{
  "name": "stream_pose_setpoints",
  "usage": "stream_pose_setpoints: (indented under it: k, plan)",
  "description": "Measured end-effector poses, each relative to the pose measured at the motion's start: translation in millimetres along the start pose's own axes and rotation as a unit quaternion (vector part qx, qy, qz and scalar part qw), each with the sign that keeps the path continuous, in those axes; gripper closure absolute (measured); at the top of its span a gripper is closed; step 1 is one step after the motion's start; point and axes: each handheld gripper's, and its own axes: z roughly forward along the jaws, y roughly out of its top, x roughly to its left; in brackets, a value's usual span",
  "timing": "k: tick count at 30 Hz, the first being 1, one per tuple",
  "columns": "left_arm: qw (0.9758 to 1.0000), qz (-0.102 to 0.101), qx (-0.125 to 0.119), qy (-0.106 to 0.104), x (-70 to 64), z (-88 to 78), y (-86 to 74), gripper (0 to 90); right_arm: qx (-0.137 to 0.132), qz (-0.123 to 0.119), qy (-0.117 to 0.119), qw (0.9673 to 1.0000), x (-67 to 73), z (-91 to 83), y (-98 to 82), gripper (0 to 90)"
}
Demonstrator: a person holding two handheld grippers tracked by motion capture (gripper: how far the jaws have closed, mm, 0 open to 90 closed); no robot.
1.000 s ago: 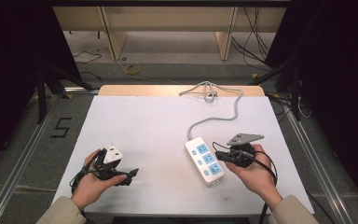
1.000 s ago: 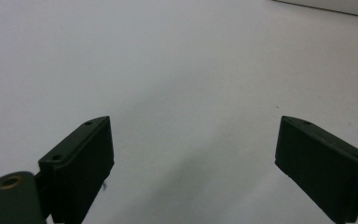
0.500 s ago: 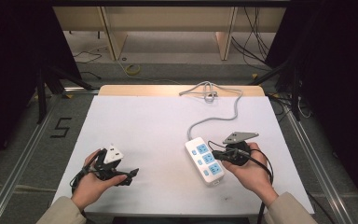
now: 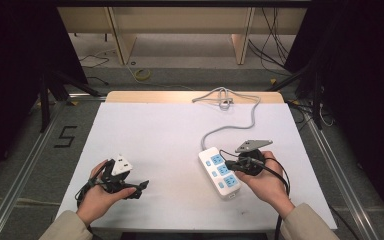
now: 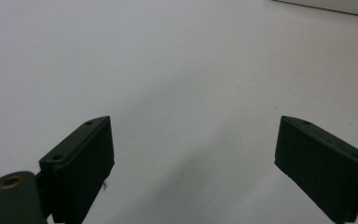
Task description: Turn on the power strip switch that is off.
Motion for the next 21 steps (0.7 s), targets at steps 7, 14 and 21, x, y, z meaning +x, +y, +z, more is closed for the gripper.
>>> stream_pose_setpoints:
  k: [7, 14, 21]
  plan:
    - [1.0, 0.0, 0.0, 0.0, -0.2, 0.1, 0.1, 11.2, 0.005, 0.001, -0.001, 1.0, -0.1, 3.3, 3.5, 90.0]
    - [1.0, 0.0, 0.001, 0.0, -0.1, 0.2, 0.1, 11.2, 0.01, 0.001, -0.001, 0.9999, -1.0, 6.9, 5.0, 90.0]
    - [1.0, 0.0, 0.0, -0.001, -0.3, 0.2, 0.1, 11.2, 0.014, 0.002, -0.003, 0.9999, -1.7, 9.4, 6.7, 90.0]
